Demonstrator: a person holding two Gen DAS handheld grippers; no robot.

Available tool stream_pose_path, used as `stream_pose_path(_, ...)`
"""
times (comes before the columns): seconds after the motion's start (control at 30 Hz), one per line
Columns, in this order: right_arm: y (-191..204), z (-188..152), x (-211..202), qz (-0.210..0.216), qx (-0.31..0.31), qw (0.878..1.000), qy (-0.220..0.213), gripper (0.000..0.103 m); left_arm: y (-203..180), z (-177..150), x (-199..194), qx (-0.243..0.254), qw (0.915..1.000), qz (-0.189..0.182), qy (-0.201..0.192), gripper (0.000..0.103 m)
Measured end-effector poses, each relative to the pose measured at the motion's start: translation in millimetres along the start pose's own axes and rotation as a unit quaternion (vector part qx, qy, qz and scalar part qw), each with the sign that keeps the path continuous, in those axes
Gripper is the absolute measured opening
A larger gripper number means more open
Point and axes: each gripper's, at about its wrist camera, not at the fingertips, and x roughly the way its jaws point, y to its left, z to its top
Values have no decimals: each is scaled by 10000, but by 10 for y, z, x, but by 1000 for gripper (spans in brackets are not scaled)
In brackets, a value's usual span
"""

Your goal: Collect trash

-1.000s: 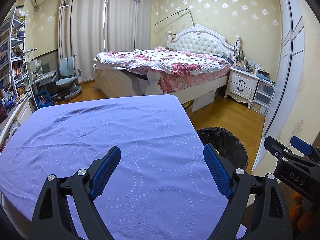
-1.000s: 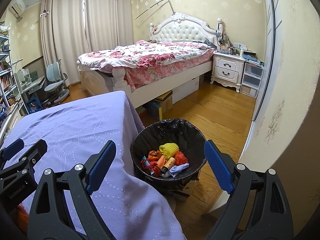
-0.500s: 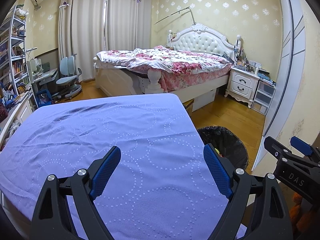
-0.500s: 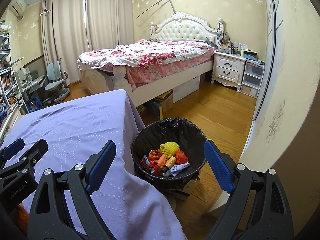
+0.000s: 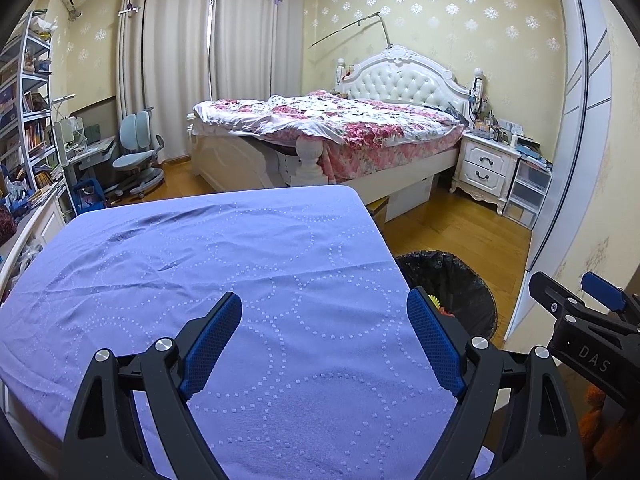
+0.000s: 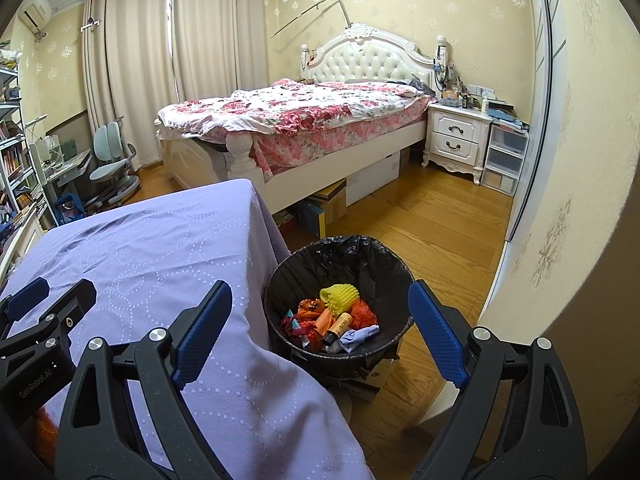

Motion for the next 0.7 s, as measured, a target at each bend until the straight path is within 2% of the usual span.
stream_pose_path(0.7,36,-10,-28,19,-18,10000,32,88,115,-152,-163,32,9997,137,-207,87)
